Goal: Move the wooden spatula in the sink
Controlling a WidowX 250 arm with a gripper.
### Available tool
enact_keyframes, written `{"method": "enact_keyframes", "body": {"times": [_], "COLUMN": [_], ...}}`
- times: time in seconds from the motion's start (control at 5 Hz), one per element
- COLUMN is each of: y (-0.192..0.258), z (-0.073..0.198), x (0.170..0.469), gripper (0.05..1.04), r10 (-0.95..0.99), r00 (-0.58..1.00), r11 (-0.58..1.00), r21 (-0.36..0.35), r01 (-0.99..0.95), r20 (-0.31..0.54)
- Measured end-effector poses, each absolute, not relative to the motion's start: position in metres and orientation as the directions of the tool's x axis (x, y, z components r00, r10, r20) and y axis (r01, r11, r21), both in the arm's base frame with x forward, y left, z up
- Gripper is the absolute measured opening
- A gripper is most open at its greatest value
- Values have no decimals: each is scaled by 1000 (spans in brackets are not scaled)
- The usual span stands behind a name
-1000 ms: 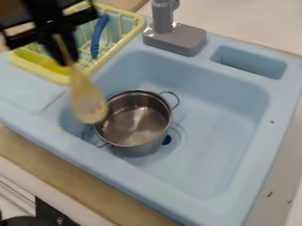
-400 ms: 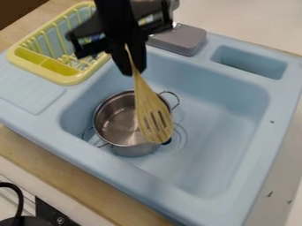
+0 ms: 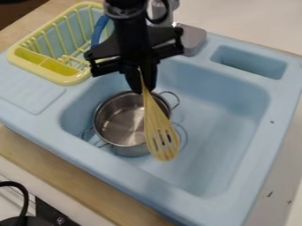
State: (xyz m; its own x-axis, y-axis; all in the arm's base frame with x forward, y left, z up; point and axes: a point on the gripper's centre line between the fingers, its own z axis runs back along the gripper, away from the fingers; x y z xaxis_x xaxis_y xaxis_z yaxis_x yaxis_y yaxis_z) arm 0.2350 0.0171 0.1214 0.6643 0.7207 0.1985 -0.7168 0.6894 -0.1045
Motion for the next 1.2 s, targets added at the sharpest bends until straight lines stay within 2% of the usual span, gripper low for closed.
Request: {"method": "enact_keyframes", "body": {"times": [0.4,0.8,1.2], "y": [15,24,42], "z": [112,93,83], "x": [245,242,243], "gripper": [76,76,102], "r10": [709,699,743], "r00": [664,681,648], "r11": [699,708,666], "r21": [-115,-76,-88], "r01": [-706,-703,-741], "r20": [236,219,168]}}
